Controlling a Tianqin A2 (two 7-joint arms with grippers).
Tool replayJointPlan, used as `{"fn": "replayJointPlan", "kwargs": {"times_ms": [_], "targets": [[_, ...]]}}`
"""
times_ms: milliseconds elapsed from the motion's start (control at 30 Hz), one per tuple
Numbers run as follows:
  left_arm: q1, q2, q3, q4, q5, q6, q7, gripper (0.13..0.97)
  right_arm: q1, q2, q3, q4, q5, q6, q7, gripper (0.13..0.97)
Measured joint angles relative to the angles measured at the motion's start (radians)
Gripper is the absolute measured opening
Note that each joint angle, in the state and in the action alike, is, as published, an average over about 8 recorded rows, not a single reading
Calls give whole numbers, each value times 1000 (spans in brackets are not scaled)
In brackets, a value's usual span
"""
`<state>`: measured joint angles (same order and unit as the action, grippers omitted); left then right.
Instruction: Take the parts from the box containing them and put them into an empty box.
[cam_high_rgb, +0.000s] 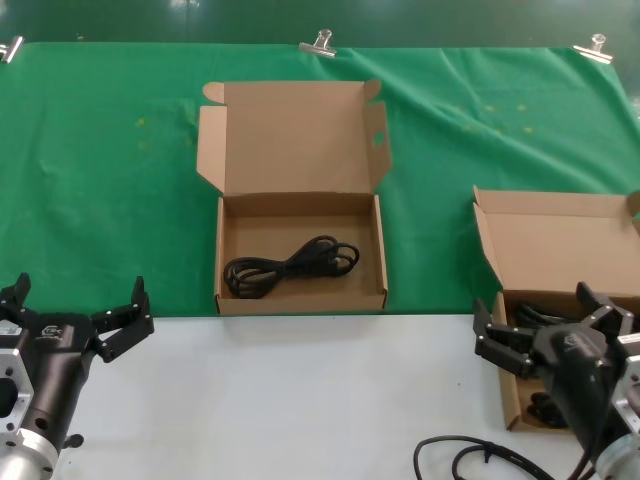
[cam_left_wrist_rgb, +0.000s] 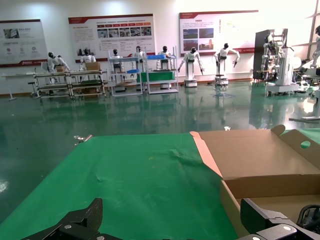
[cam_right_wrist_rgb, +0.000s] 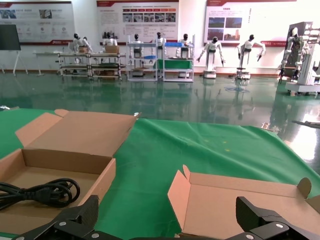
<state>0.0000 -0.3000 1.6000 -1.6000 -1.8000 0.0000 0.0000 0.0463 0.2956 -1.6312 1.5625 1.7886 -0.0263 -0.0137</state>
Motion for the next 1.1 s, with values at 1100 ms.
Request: {"fn": "replayJointPlan", "kwargs": {"times_ms": [1100], "targets": [[0,0,0,0,0,0,0,966,0,0,0,0,0,0,0,966]]}}
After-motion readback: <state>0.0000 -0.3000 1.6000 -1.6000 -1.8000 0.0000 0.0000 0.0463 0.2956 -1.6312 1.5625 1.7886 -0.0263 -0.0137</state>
